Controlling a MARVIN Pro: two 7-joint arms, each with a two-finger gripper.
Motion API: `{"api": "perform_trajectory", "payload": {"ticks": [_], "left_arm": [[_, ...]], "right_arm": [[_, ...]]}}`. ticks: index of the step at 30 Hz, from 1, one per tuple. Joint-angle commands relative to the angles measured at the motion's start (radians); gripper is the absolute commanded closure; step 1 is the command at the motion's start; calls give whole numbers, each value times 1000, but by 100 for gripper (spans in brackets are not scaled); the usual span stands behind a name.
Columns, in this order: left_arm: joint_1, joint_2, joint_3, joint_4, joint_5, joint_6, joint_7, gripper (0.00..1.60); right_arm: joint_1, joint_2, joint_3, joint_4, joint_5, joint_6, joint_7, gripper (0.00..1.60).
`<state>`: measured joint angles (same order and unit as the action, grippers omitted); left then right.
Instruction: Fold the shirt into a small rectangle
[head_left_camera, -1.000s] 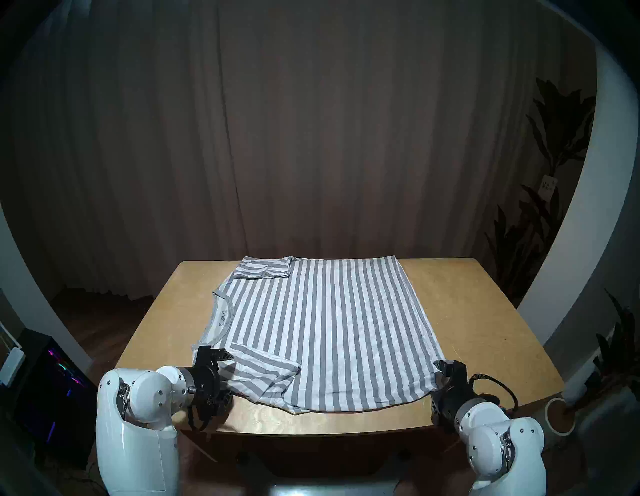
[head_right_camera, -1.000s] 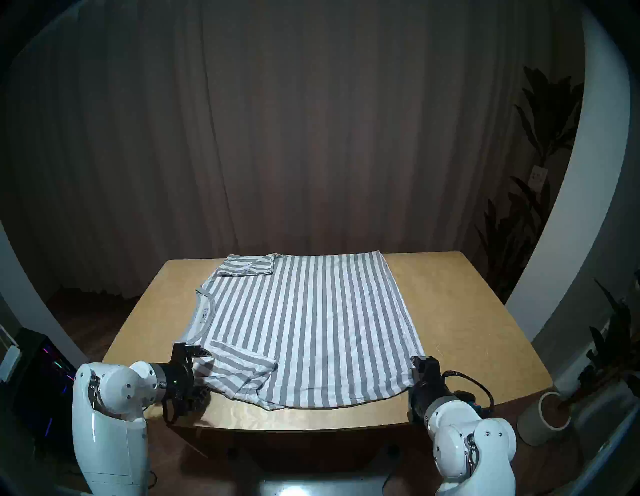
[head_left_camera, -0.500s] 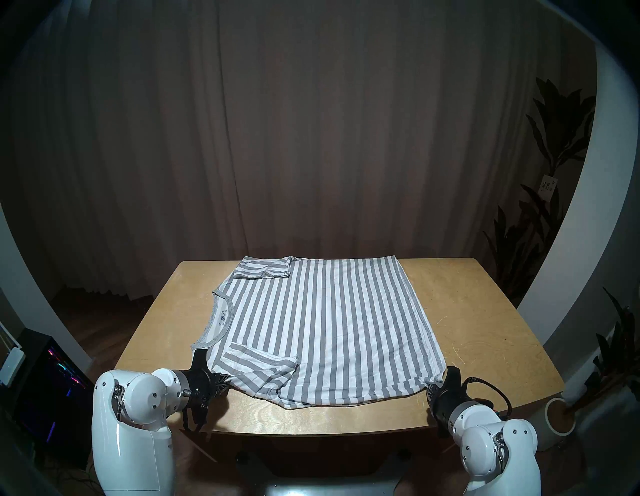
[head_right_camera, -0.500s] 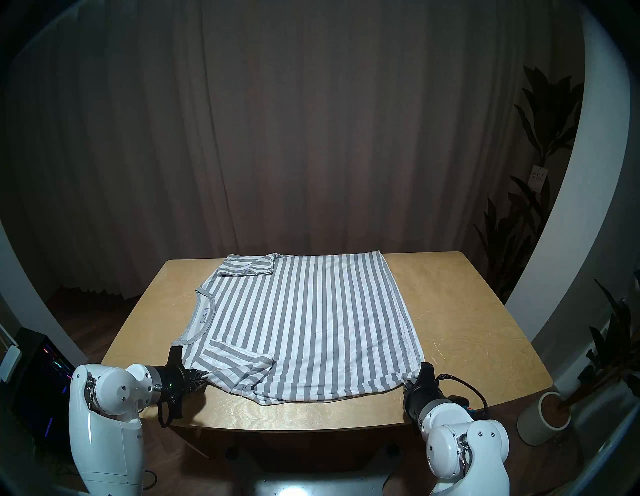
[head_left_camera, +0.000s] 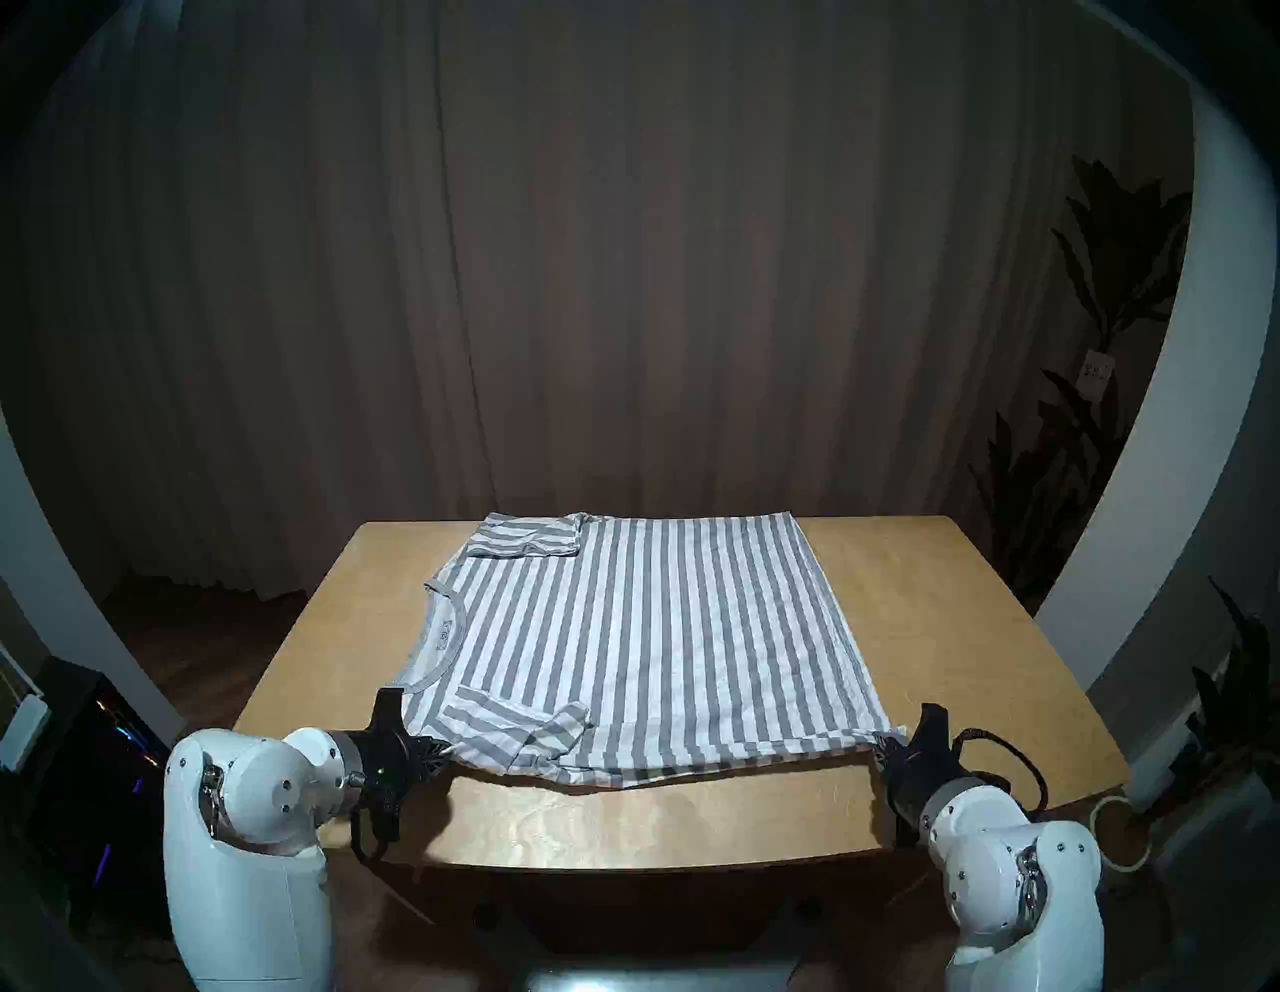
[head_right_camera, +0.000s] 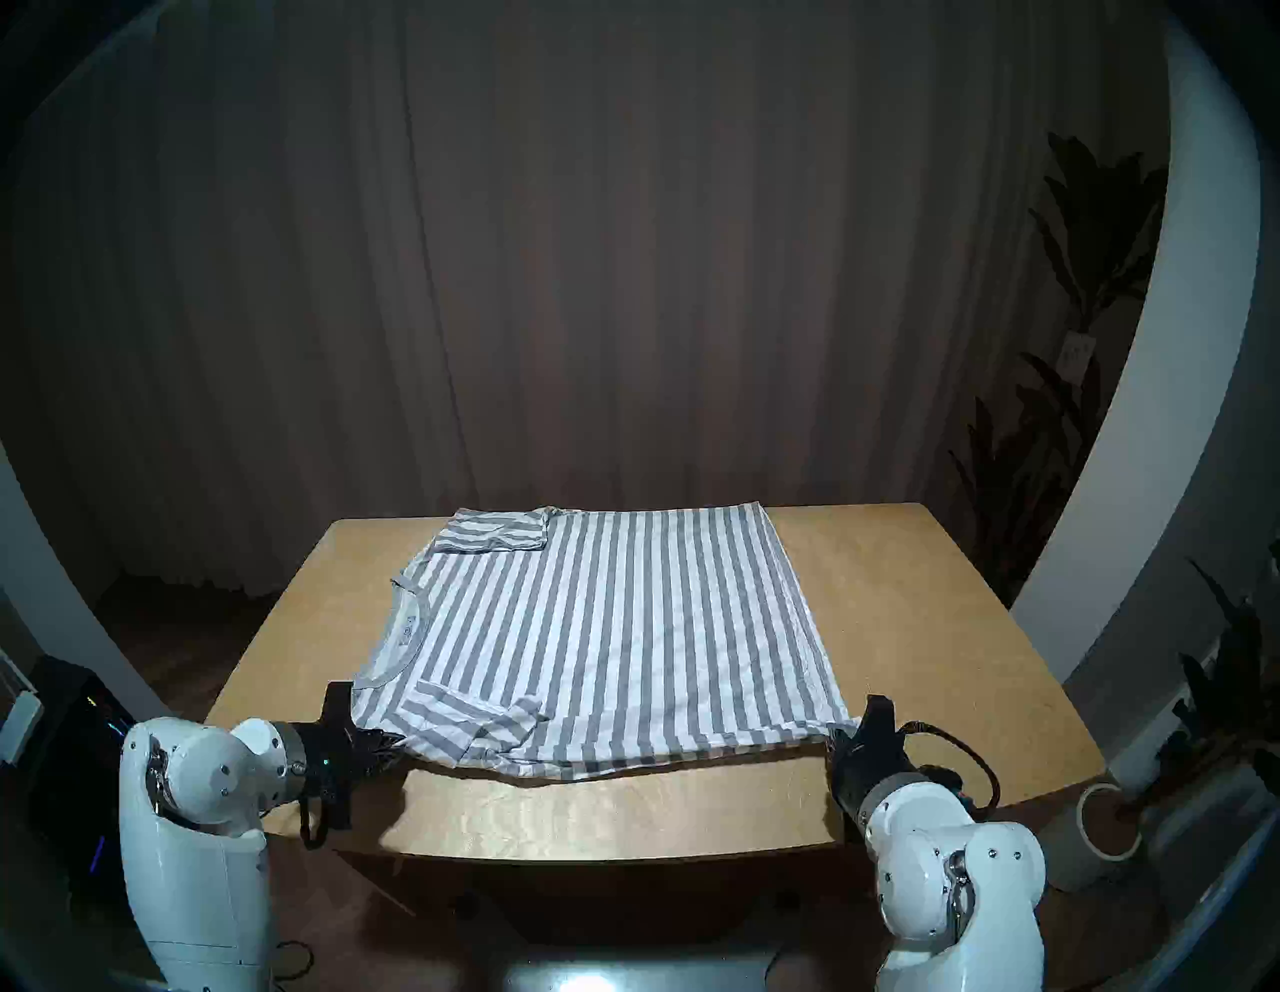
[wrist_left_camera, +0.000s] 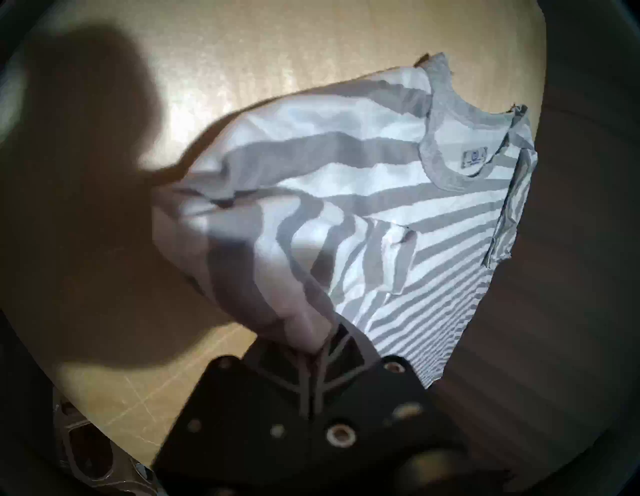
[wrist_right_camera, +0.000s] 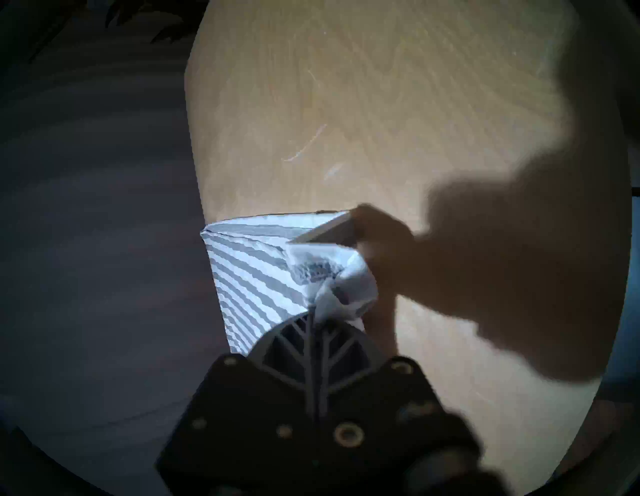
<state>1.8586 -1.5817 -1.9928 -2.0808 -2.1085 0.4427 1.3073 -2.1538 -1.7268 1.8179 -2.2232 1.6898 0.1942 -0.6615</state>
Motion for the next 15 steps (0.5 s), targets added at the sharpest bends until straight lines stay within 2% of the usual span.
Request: {"api": "perform_trajectory", "payload": {"ticks": [1,12,15], "left_arm": [[-75,25,7,-12,-14,13,-16,160],[-191,82,36,39,-13,42,-14,160],[-222,107,52,59,-13,47,-41,160]], "right_arm": [[78,18,6,-31,12,3,19,160],[205,69,19,33,4,-6,42,160],[230,97,6,53,4,-13,61,160]]}}
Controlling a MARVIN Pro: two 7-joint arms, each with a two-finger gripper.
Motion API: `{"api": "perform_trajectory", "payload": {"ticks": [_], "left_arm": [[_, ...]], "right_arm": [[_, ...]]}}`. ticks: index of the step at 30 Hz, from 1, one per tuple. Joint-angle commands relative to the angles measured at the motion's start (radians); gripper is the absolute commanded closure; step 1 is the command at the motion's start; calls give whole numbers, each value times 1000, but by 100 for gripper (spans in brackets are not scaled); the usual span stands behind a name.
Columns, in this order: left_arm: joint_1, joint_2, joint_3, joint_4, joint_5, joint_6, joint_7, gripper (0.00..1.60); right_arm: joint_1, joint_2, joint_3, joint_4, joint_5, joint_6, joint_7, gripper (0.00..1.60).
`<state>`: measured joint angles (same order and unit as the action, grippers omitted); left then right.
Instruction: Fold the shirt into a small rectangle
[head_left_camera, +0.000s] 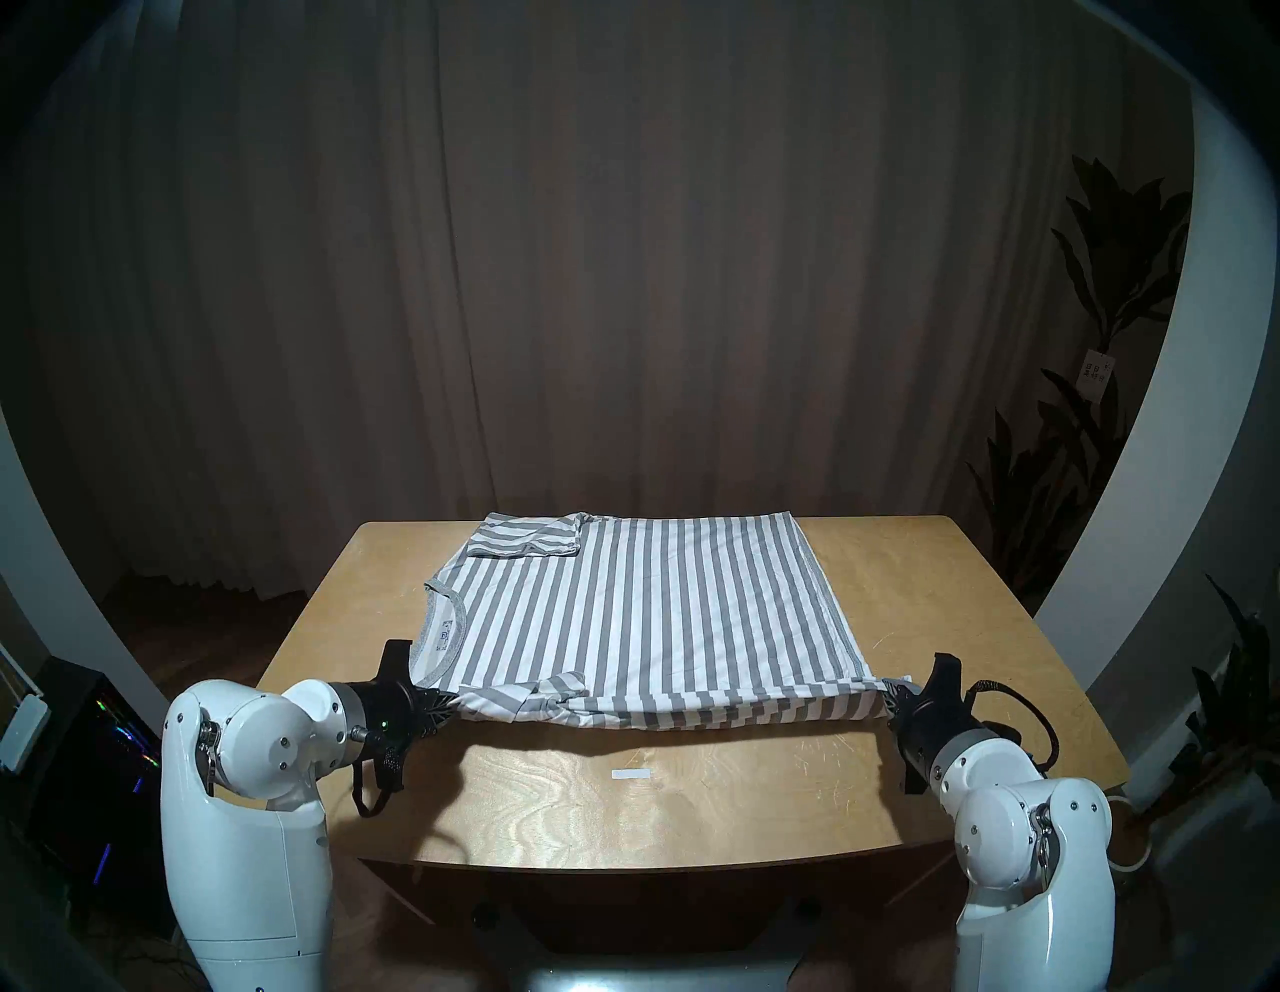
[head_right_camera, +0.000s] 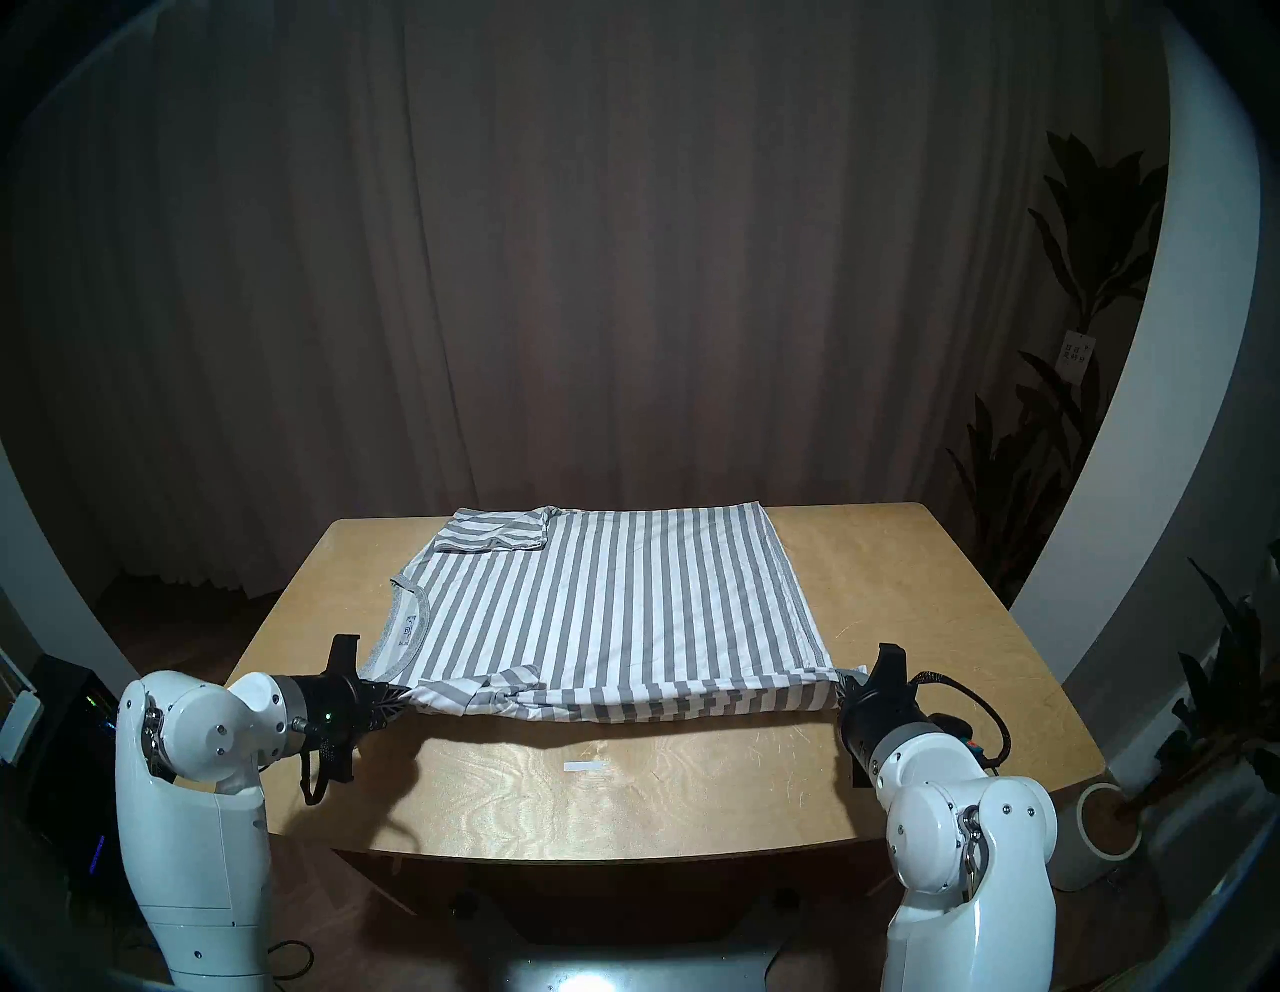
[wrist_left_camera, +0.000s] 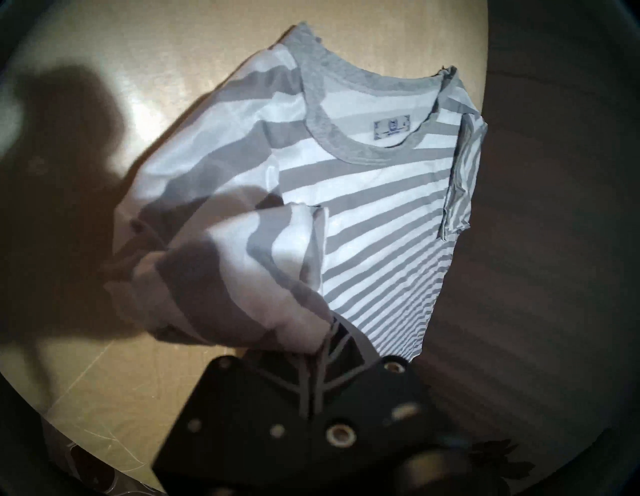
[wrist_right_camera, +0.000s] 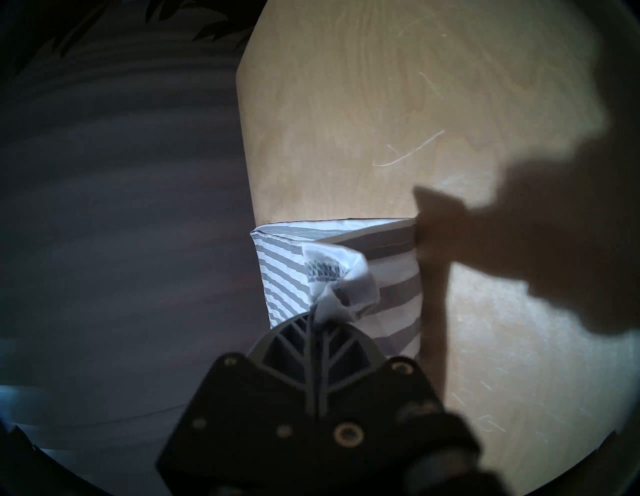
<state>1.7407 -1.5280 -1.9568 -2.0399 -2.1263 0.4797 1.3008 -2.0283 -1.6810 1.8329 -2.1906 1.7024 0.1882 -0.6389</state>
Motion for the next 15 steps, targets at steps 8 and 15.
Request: {"api": "perform_trajectory", "payload": {"ticks": [8,15], "left_arm": [[-186,113,32,84,16,7,-101,160],[-243,143,60,140,32,2,-151,160]], "right_arm": [[192,66,-49,96,-25,-20,52,160],[253,78,-66,153,-43,-34,65,160]]}}
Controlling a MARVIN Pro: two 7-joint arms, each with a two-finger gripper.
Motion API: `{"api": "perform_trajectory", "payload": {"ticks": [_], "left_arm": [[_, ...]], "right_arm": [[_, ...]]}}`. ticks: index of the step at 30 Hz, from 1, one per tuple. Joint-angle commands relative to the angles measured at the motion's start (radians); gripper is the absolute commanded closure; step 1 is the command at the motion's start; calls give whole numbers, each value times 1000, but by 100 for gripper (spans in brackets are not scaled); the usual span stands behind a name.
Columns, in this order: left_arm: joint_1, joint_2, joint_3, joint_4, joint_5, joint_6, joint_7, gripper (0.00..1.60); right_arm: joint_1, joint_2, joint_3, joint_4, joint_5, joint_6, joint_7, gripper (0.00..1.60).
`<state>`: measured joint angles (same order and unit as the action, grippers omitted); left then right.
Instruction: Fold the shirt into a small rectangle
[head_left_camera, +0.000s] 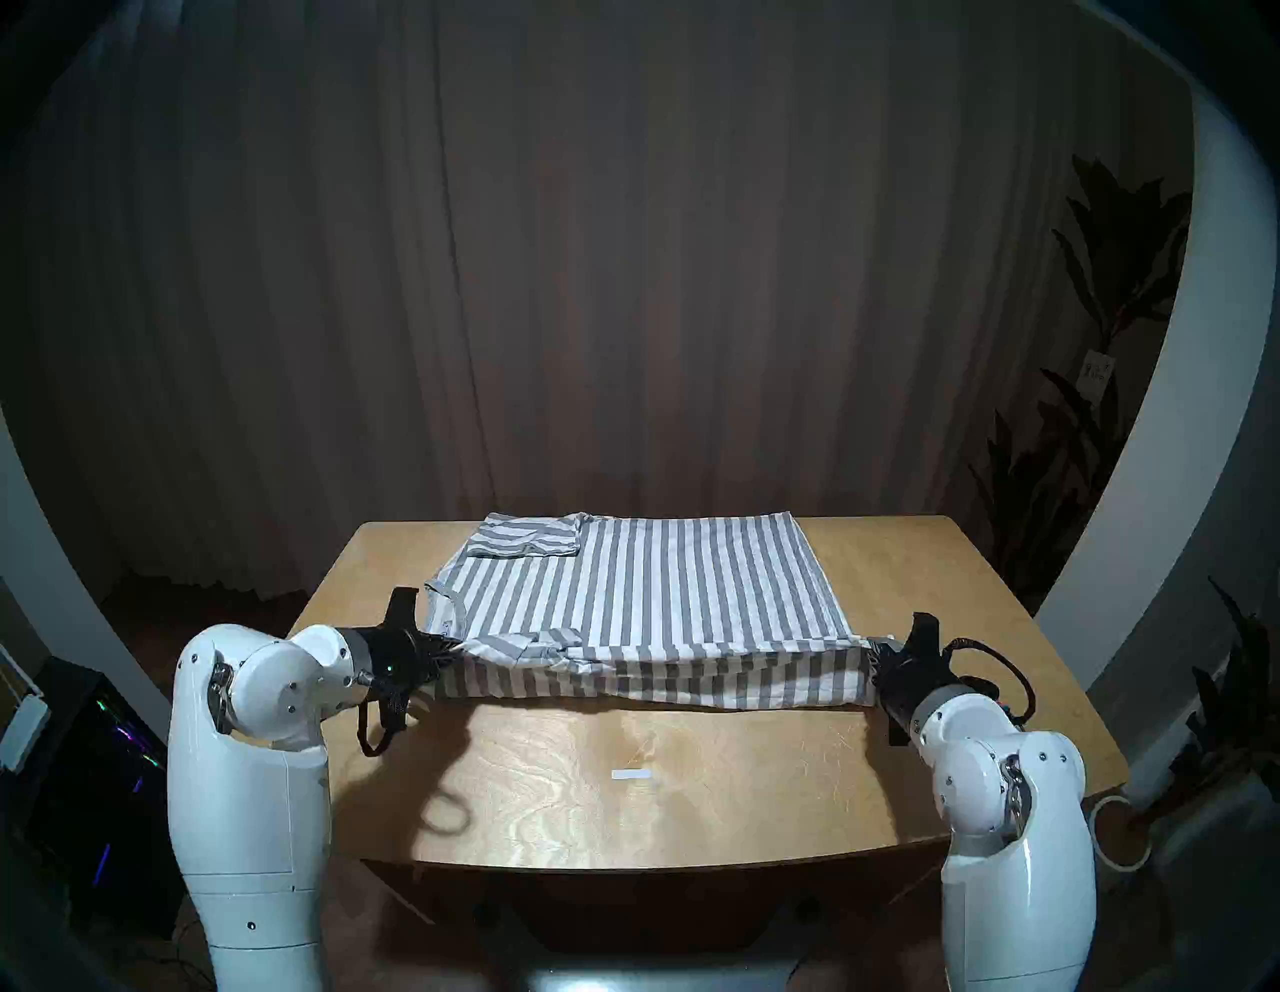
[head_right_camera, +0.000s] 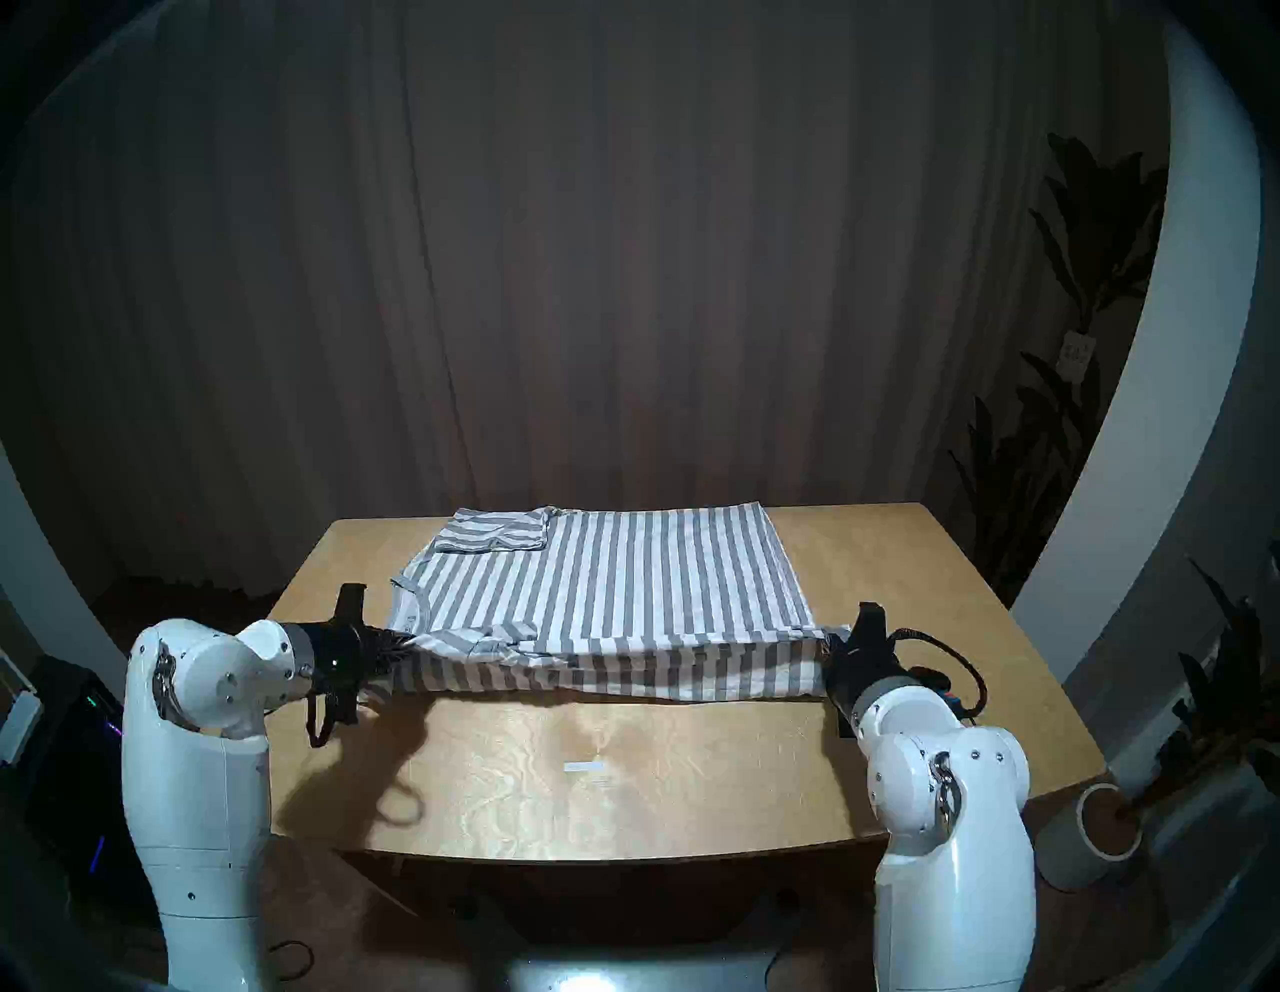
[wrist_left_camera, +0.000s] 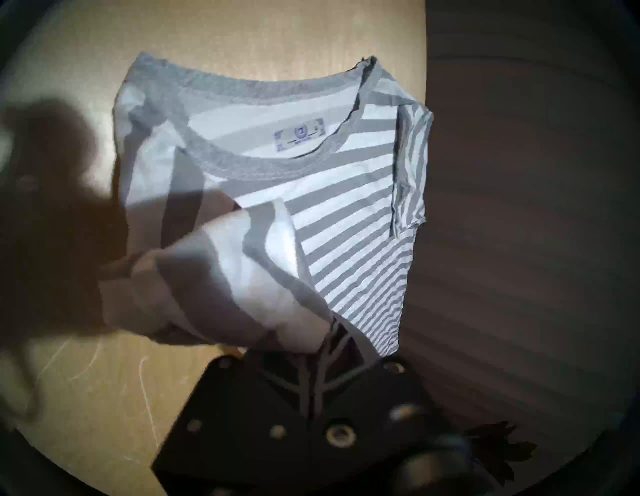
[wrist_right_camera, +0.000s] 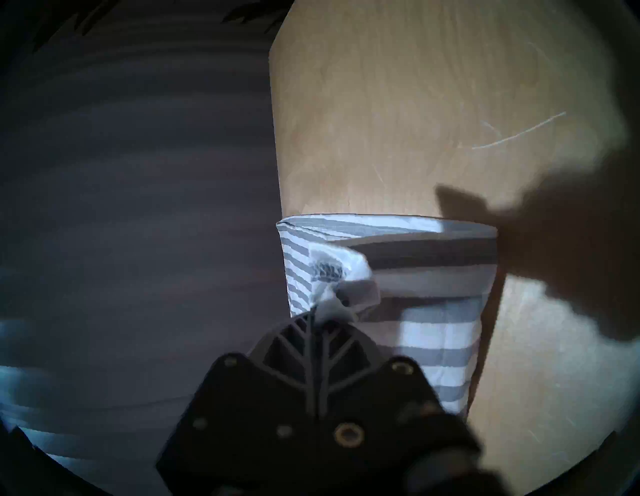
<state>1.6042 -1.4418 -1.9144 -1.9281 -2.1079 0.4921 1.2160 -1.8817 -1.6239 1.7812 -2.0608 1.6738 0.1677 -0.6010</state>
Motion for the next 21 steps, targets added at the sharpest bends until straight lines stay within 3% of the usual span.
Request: {"api": "perform_trajectory", "payload": {"ticks": [1,21], "left_arm": [[-111,62,24,34,18,-11,-75,160],[-295,116,153,227,100,-41,-186,160]], "right_arm": [[112,23,-17,29,-16,-15,29,160],[316,66,-72,197,-72,-57,70,160]]}}
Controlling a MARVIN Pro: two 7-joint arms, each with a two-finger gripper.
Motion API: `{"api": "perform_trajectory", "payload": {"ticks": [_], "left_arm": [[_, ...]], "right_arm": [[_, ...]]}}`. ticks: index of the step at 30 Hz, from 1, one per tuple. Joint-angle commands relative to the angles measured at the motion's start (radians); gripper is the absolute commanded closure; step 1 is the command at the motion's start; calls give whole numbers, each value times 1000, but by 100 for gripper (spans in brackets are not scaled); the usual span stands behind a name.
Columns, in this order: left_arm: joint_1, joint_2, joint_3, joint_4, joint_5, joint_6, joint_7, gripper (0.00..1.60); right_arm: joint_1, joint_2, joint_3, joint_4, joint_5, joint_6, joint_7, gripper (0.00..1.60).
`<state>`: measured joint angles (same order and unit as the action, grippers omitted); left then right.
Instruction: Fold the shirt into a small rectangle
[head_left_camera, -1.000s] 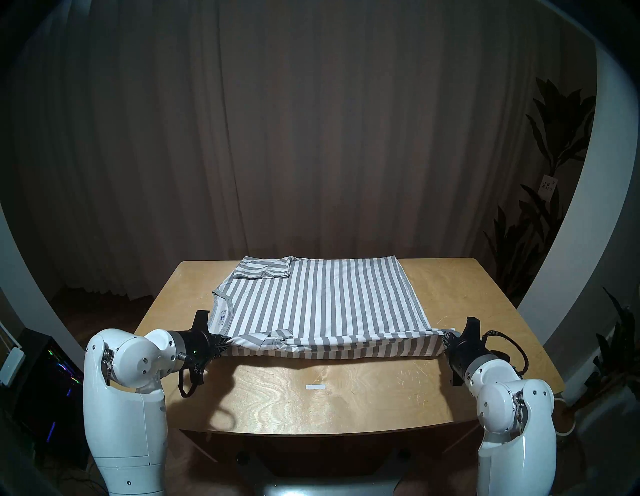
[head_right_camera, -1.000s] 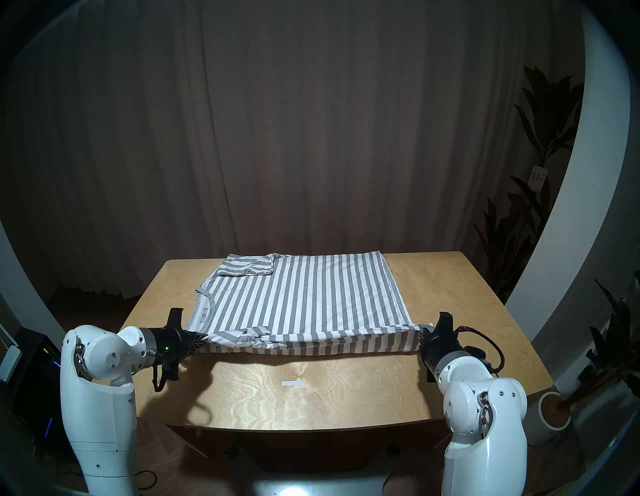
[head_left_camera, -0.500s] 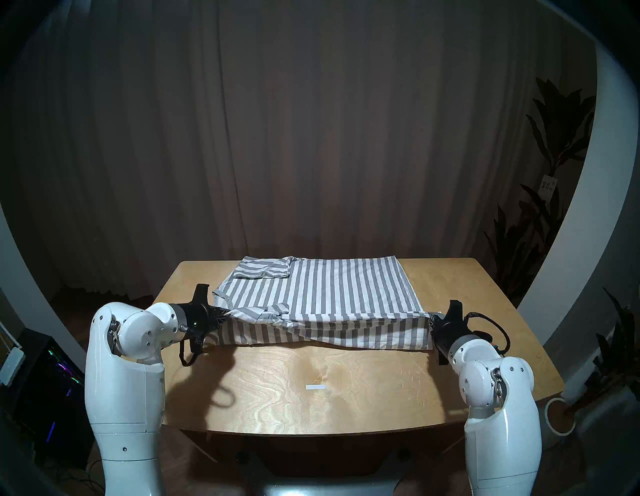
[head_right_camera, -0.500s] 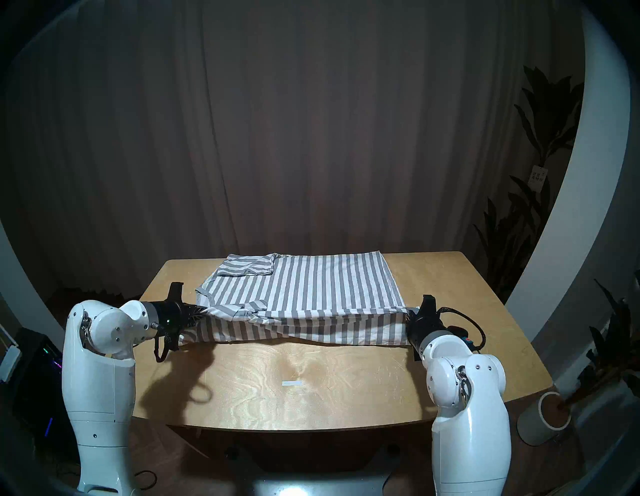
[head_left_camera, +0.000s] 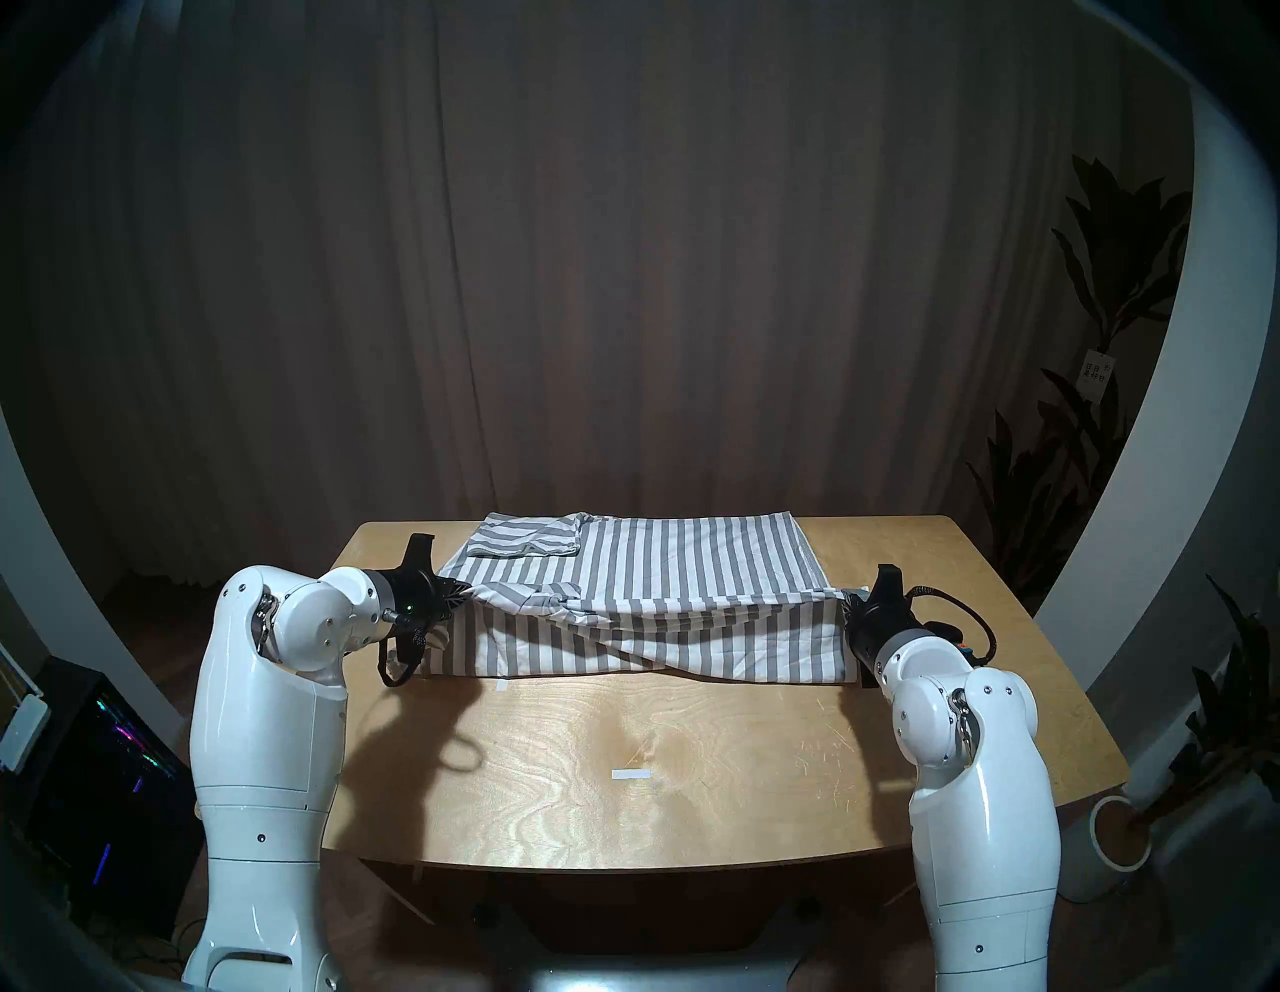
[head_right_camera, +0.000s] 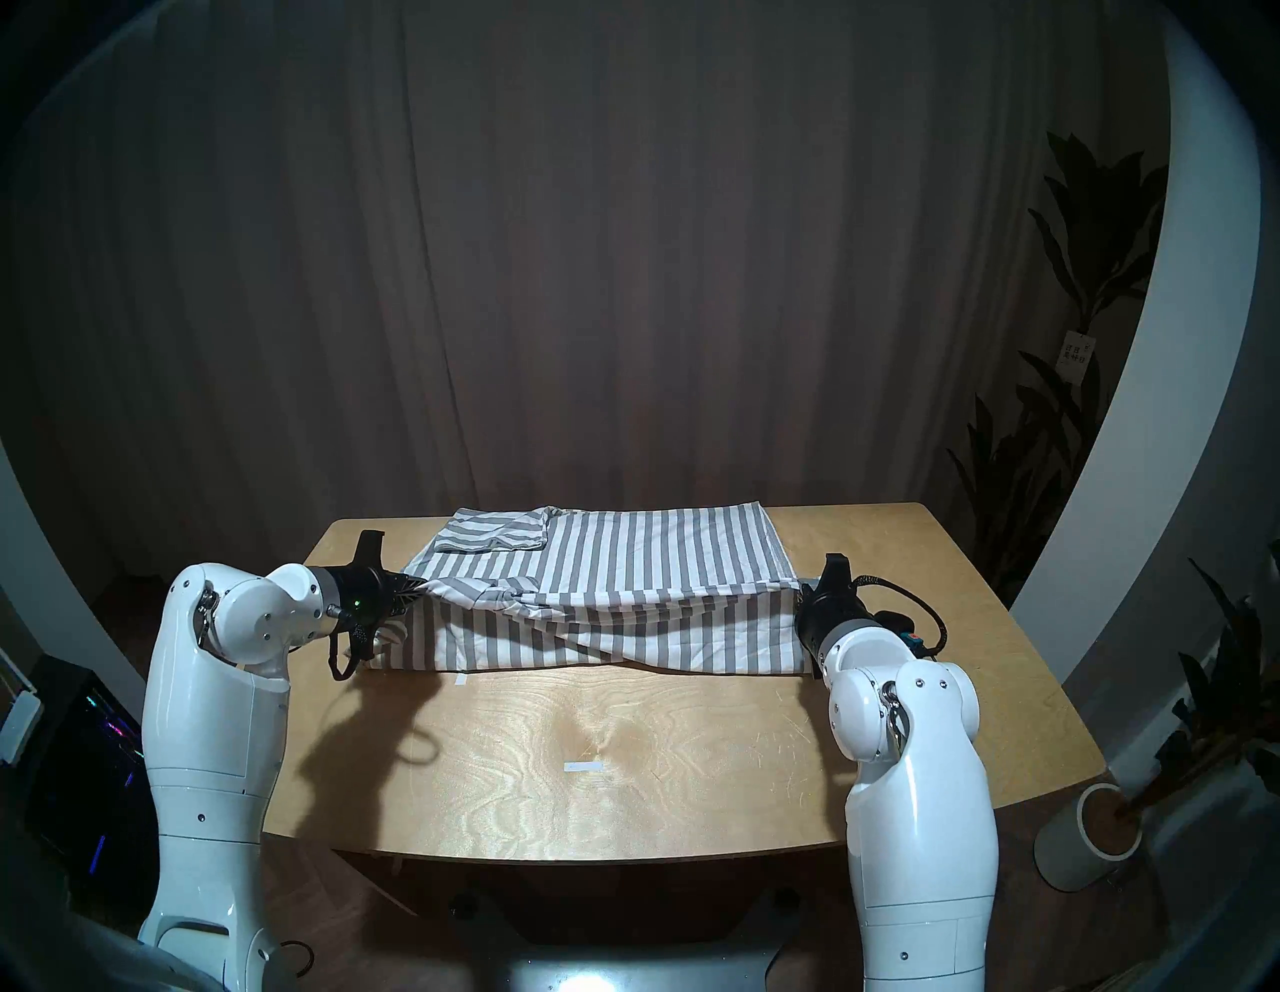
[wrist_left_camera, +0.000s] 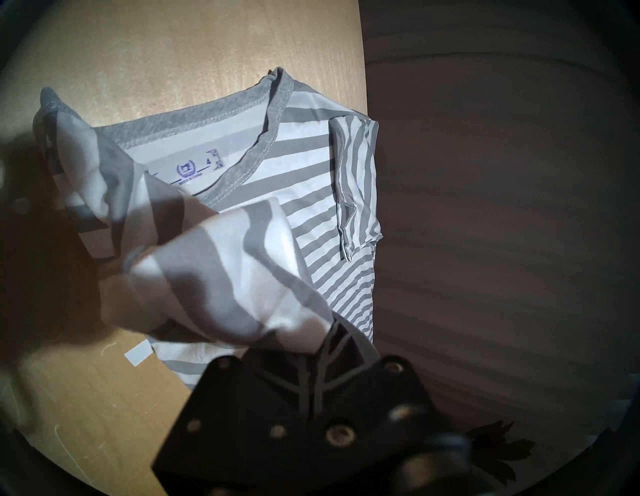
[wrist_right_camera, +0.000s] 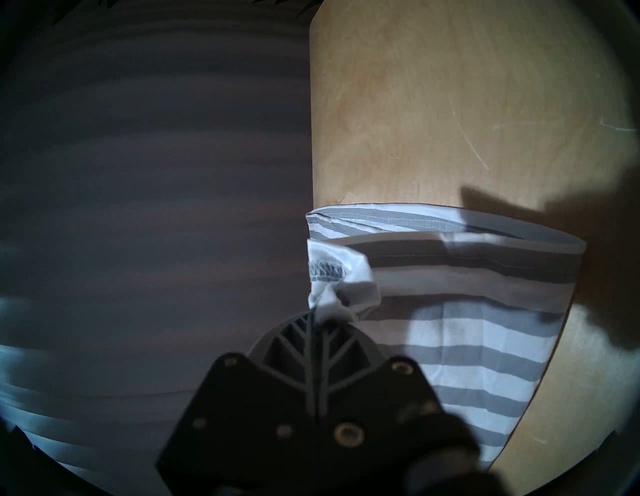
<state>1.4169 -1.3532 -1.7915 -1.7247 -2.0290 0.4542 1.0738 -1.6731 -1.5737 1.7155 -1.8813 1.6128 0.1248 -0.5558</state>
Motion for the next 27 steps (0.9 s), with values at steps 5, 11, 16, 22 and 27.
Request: {"api": "perform_trajectory", "payload": {"ticks": [5,11,16,22,27], "left_arm": [[-148,27,69,62,44,-11,-63,160],[-200,21,111,117,71,-21,-80,160],[-237,14,144,159,92,-29,-97,160],[-293,7,177,211,121,-44,-114,160],[-316,6,191,237,141,-54,-130,160]], "right_arm": [[154,23,-13,62,-22,-24,29,160],[213,33,-14,116,-32,-37,32,160],[256,40,-21,162,-39,-44,34,160],[309,47,-25,218,-48,-53,35,160],[347,55,-24,257,-54,-62,36,160]]}}
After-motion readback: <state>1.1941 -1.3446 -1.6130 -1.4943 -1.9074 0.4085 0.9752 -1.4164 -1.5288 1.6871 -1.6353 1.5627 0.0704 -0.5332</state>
